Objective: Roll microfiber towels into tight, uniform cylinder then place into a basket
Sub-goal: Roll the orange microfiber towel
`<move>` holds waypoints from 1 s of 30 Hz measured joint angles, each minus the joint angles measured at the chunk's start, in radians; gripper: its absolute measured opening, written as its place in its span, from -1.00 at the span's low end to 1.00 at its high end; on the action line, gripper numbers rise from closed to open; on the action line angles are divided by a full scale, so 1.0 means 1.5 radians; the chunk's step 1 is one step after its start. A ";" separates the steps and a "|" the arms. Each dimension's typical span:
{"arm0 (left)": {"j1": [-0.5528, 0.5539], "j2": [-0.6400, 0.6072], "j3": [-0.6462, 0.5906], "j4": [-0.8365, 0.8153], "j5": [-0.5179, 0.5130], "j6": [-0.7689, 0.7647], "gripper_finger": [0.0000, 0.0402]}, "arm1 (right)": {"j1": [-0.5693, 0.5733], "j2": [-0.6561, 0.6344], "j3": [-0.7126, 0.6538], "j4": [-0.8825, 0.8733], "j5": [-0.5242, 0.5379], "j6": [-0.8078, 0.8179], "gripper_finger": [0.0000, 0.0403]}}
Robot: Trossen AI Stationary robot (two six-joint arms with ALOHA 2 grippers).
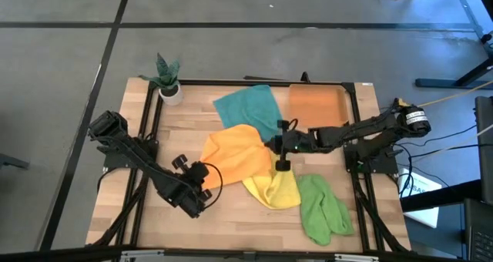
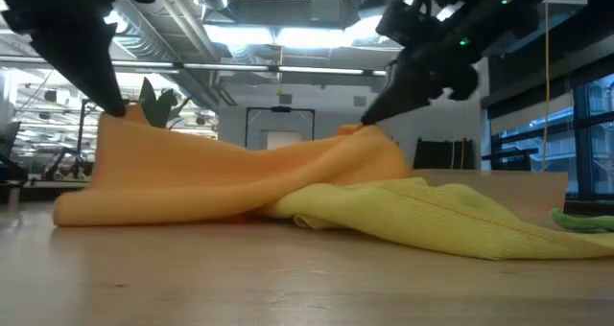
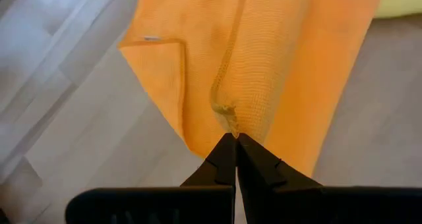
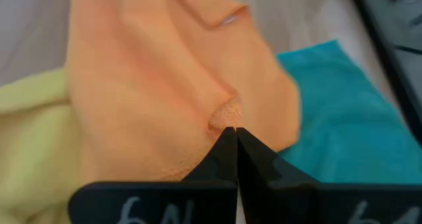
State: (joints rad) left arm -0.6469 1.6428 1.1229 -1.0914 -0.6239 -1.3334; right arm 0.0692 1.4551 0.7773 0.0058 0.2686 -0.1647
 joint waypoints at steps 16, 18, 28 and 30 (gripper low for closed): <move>0.070 0.001 -0.015 -0.072 0.010 -0.069 -1.00 | -0.089 0.050 0.000 0.105 -0.040 -0.074 -1.00; 0.074 0.001 -0.026 -0.079 0.009 -0.091 -1.00 | -0.096 0.050 0.000 0.123 -0.039 -0.074 -1.00; 0.114 0.002 -0.102 -0.064 0.006 -0.141 -1.00 | -0.145 0.055 0.000 0.132 -0.042 -0.073 -1.00; 0.122 0.002 -0.110 -0.059 0.005 -0.141 -1.00 | -0.150 0.055 0.000 0.137 -0.043 -0.073 -1.00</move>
State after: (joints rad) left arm -0.4641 1.6451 0.9579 -1.1795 -0.6161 -1.5448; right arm -0.1558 1.5372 0.7776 0.2115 0.2040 -0.2749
